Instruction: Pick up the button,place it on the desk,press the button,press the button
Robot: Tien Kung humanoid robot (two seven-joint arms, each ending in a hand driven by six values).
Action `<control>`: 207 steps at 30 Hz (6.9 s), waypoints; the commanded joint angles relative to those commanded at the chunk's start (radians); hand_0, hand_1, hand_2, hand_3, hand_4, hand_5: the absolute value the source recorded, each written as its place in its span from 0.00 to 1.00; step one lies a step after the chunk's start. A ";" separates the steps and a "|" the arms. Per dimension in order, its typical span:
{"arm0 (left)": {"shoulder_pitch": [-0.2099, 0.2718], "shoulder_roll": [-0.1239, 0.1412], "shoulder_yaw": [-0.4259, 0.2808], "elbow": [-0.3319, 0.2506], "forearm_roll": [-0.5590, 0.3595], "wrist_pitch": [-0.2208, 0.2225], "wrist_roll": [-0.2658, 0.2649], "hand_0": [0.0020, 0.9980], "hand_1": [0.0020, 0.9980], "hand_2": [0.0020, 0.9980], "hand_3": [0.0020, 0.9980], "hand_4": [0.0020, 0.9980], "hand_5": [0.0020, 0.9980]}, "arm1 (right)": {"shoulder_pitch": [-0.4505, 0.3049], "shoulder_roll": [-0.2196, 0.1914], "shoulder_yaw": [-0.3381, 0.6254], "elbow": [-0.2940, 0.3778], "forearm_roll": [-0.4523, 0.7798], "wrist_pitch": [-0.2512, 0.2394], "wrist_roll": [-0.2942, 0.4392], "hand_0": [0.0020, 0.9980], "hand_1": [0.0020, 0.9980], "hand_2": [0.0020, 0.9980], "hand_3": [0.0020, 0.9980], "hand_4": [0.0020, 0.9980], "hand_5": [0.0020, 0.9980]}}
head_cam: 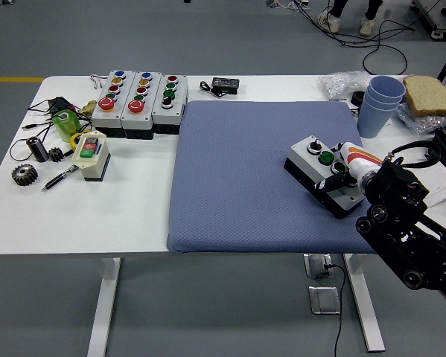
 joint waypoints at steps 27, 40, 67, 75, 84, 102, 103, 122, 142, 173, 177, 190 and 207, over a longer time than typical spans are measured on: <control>-0.002 0.000 -0.006 0.000 0.000 0.001 -0.001 0.65 0.71 0.74 0.65 0.39 0.74 | 0.055 -0.093 -0.166 0.078 -0.074 -0.047 0.490 0.01 0.03 0.31 0.47 0.67 0.14; 0.000 0.000 -0.004 0.000 -0.002 0.004 -0.001 0.65 0.71 0.73 0.65 0.39 0.74 | 0.125 -0.111 -0.312 0.086 -0.094 0.050 0.608 0.02 0.02 0.31 0.47 0.68 0.14; -0.001 0.002 0.024 0.000 -0.025 0.007 -0.006 0.65 0.71 0.73 0.65 0.39 0.74 | 0.137 -0.091 -0.326 0.015 -0.109 0.007 0.698 0.13 0.14 0.38 0.50 0.72 0.11; -0.003 0.001 0.021 0.000 -0.021 0.007 -0.005 0.65 0.71 0.73 0.65 0.39 0.74 | 0.130 -0.089 -0.324 0.003 -0.121 -0.007 0.698 0.24 0.18 0.42 0.51 0.73 0.12; -0.006 0.002 0.013 0.000 -0.012 0.009 -0.004 0.65 0.71 0.73 0.65 0.39 0.74 | 0.120 -0.090 -0.299 -0.004 -0.152 -0.019 0.672 0.27 0.22 0.43 0.52 0.89 0.29; -0.007 0.000 0.004 0.000 -0.001 0.009 -0.002 0.65 0.71 0.73 0.65 0.39 0.74 | 0.116 -0.085 -0.291 -0.004 -0.185 0.007 0.669 0.57 0.50 0.59 0.60 0.94 0.32; -0.008 0.000 0.004 0.000 -0.002 0.009 -0.002 0.65 0.71 0.73 0.65 0.39 0.74 | 0.116 -0.086 -0.292 -0.004 -0.186 0.010 0.668 0.62 0.53 0.61 0.61 0.95 0.32; 0.002 -0.002 -0.016 0.000 0.027 0.006 0.005 0.65 0.71 0.73 0.65 0.39 0.74 | 0.109 -0.080 -0.305 -0.003 -0.187 0.013 0.668 0.73 0.62 0.72 0.77 0.97 0.31; 0.000 -0.002 -0.018 0.000 0.029 0.005 0.005 0.65 0.71 0.73 0.65 0.39 0.74 | 0.102 -0.082 -0.302 0.007 -0.129 0.001 0.653 0.77 0.63 0.74 0.92 0.99 0.31; -0.003 -0.005 -0.011 0.000 0.011 0.008 0.000 0.65 0.71 0.73 0.65 0.39 0.73 | -0.128 -0.286 -0.053 0.376 -0.010 -0.227 0.660 0.16 0.03 0.29 0.69 0.90 0.45; -0.002 -0.005 -0.009 0.000 0.011 0.007 0.001 0.65 0.71 0.73 0.65 0.39 0.73 | -0.142 -0.304 -0.062 0.398 -0.029 -0.189 0.626 0.04 0.00 0.19 0.66 0.89 0.50; 0.001 -0.004 0.006 0.000 -0.008 0.011 -0.003 0.65 0.71 0.73 0.65 0.39 0.74 | -0.132 -0.310 -0.096 0.378 -0.074 -0.094 0.569 0.04 0.00 0.19 0.66 0.89 0.53; 0.010 -0.005 0.002 0.000 0.007 0.008 0.001 0.65 0.71 0.73 0.64 0.39 0.74 | -0.093 -0.309 -0.204 0.351 -0.080 -0.062 0.560 0.05 0.00 0.19 0.66 0.89 0.55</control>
